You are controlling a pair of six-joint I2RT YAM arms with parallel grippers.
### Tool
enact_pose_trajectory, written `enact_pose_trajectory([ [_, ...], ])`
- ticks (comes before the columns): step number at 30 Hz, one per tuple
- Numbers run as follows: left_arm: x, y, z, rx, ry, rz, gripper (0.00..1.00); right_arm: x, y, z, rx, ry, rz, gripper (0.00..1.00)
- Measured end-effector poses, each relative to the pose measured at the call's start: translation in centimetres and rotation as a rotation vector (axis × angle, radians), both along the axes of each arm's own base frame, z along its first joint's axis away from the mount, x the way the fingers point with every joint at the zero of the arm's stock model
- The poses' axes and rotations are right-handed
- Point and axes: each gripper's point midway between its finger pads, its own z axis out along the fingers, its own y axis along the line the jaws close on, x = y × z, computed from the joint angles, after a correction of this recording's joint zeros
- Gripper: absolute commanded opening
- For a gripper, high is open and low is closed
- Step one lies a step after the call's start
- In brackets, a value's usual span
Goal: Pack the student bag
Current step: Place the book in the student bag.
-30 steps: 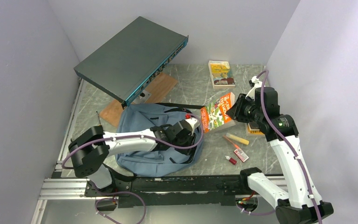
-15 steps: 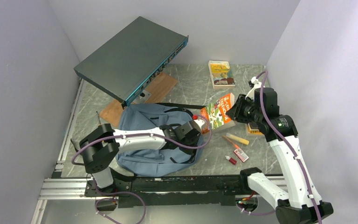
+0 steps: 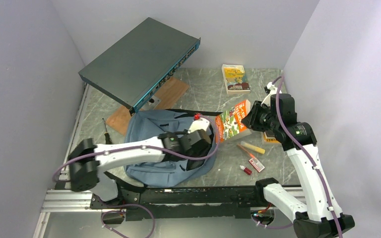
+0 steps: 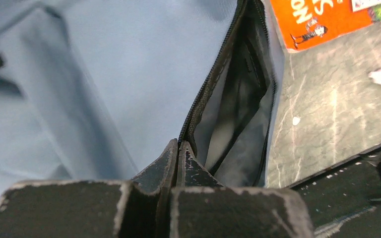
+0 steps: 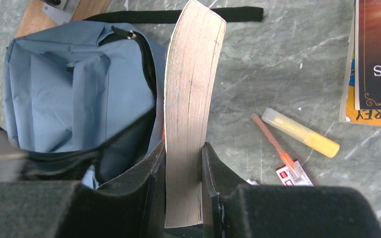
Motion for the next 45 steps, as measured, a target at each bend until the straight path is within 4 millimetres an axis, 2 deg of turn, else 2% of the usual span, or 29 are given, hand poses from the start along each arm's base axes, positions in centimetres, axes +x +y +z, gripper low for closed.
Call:
enact_pose_trajectory([
  [4,0.2,2.6,4.4,-0.120,-0.090,0.061,0.00,-0.4,0.0,0.4,-0.006,0.015,0.008,0.00],
  [8,0.5,4.6,7.2,-0.233,-0.171,0.120,0.00,-0.6,1.0,2.7,0.035,-0.012,0.056,0.00],
  [12,0.7,6.0,7.7,-0.287,-0.217,0.160,0.00,-0.7,2.5,6.0,0.104,-0.055,0.123,0.00],
  [14,0.8,6.4,7.6,-0.302,-0.231,0.165,0.00,-0.8,3.1,6.8,0.130,-0.059,0.145,0.00],
  [16,0.7,6.5,7.6,-0.317,-0.237,0.166,0.00,-1.0,3.8,6.7,0.164,-0.037,0.169,0.00],
  [17,0.8,6.4,7.6,-0.322,-0.240,0.166,0.00,-1.1,4.0,6.3,0.177,-0.020,0.177,0.00],
  [19,0.8,6.1,7.8,-0.339,-0.243,0.162,0.00,-1.1,4.9,4.2,0.224,0.036,0.194,0.00],
  [22,0.8,5.6,8.1,-0.363,-0.243,0.151,0.00,-1.2,5.7,-0.8,0.263,0.180,0.169,0.00],
  [25,0.4,5.1,8.0,-0.378,-0.229,0.129,0.00,-1.2,5.7,-4.5,0.280,0.267,0.118,0.00],
  [30,-0.2,4.0,7.9,-0.412,-0.195,0.086,0.00,-0.5,6.5,-7.8,0.362,0.305,0.073,0.00],
  [34,-1.0,3.2,7.4,-0.428,-0.155,0.043,0.00,0.2,7.7,-9.4,0.467,0.297,0.058,0.00],
  [38,-1.7,2.0,6.2,-0.409,-0.102,-0.012,0.47,1.0,9.1,-9.7,0.576,0.286,0.063,0.00],
  [40,-1.7,1.6,5.6,-0.368,-0.073,-0.027,0.56,1.3,9.8,-9.5,0.605,0.278,0.075,0.00],
  [42,-1.3,1.1,5.7,-0.342,-0.048,-0.033,0.70,1.5,10.4,-9.1,0.634,0.260,0.090,0.00],
  [45,0.5,0.9,6.7,-0.324,-0.039,-0.007,0.88,1.5,11.0,-8.5,0.667,0.241,0.110,0.00],
])
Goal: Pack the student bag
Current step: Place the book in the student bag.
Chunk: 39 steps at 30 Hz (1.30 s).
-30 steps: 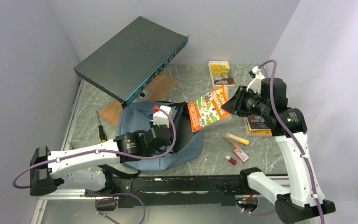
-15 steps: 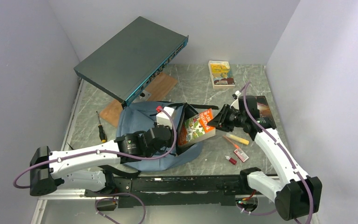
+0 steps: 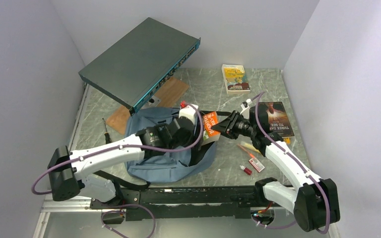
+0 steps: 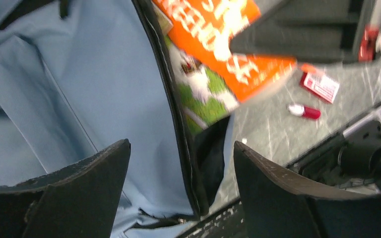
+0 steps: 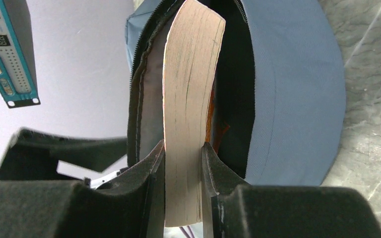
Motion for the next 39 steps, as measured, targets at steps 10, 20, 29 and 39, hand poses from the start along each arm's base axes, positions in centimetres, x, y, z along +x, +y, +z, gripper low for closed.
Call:
enact_pose_trajectory([
  [10,5.4,-1.5,0.6,0.117,-0.005,0.054,0.84,-0.5,0.2,0.2,0.025,-0.019,0.001,0.00],
  [20,6.5,-1.3,-3.0,0.295,0.041,0.028,0.00,-0.9,0.0,-0.2,0.002,-0.029,0.002,0.00],
  [29,4.7,3.9,4.8,0.207,-0.169,0.017,0.00,-2.5,0.1,-1.1,-0.005,-0.054,0.037,0.00],
  [39,3.0,7.5,10.3,0.075,-0.312,0.004,0.00,-2.5,0.4,-1.4,-0.037,-0.107,0.016,0.00],
])
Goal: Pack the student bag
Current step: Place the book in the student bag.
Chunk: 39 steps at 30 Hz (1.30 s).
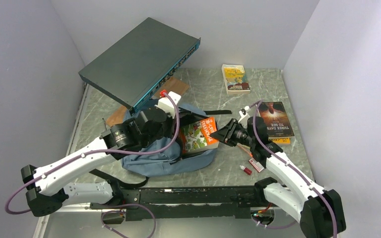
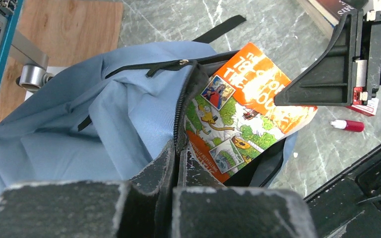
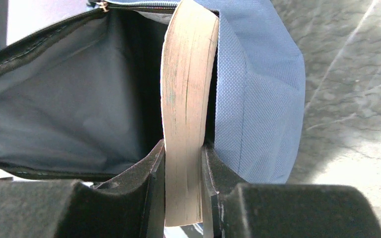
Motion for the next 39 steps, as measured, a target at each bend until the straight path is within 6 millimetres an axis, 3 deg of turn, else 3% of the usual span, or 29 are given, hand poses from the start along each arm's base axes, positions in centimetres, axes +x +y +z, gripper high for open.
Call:
enact_pose_trajectory([
  [4,0.4,0.3,-1.0,0.027,0.026,0.009,0.00,0.0,-0.3,-2.2,-0.030,0.021,-0.013,0.00],
  [7,0.4,-0.8,-2.0,0.021,0.066,-0.012,0.00,-0.3,-0.3,-2.8,-0.034,0.044,-0.008,0.00],
  [16,0.5,-4.4,-3.3,-0.070,0.152,-0.050,0.00,-0.4,1.0,1.8,0.134,0.004,-0.027,0.00],
  [21,0.4,-6.6,-2.1,-0.107,0.176,-0.110,0.00,-0.4,3.1,2.8,0.237,0.000,-0.043,0.00],
  [25,-0.3,-7.5,-0.7,-0.149,0.193,-0.163,0.00,-0.9,5.0,2.2,0.252,-0.030,-0.058,0.00],
  [28,-1.0,-8.1,0.0,-0.180,0.222,-0.195,0.00,-1.0,6.6,0.7,0.255,-0.048,-0.058,0.00],
  [34,-2.4,-9.0,0.2,-0.248,0.311,-0.246,0.00,-0.9,9.7,-3.0,0.206,-0.052,-0.039,0.00],
  [39,-3.1,-9.4,-0.2,-0.272,0.353,-0.263,0.00,-0.1,11.5,-4.4,0.172,-0.079,-0.049,0.00],
])
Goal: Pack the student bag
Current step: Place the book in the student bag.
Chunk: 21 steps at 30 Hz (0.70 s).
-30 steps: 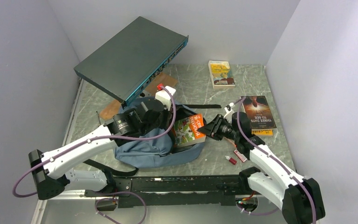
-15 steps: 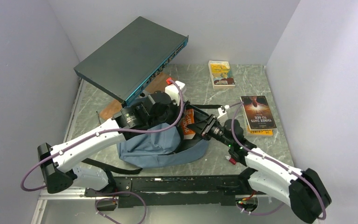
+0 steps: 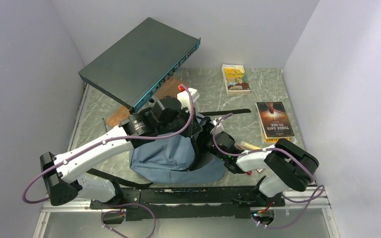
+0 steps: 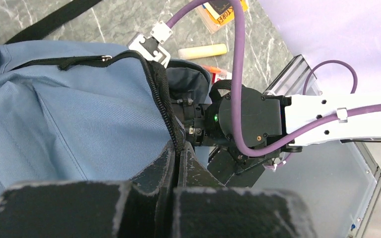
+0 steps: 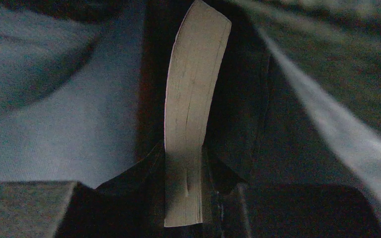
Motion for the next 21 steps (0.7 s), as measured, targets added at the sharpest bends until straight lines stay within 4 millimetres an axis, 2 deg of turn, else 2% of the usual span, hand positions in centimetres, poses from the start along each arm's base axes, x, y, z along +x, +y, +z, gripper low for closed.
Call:
enact_pose_trajectory([
  [8,0.0,0.5,-1.9,-0.015,0.047,0.059,0.00,2.2,0.7,-0.8,-0.061,-0.046,-0.124,0.00],
  [10,0.2,1.0,-1.8,-0.031,0.044,0.093,0.00,2.5,1.2,-1.1,-0.081,-0.058,-0.144,0.11],
  [14,0.6,2.4,-1.2,-0.064,0.026,0.166,0.00,2.9,2.4,-1.1,-0.114,-0.083,-0.122,0.47],
  [16,0.9,3.0,-0.9,-0.069,0.011,0.202,0.00,2.6,2.4,-1.2,-0.146,-0.089,-0.102,0.63],
  [18,1.3,3.6,-0.7,-0.066,-0.004,0.233,0.00,1.8,1.9,-1.3,-0.203,-0.091,-0.066,0.70],
  [21,1.9,4.6,-0.8,-0.048,-0.027,0.285,0.00,0.8,1.0,-0.4,-0.294,-0.114,-0.013,0.77],
])
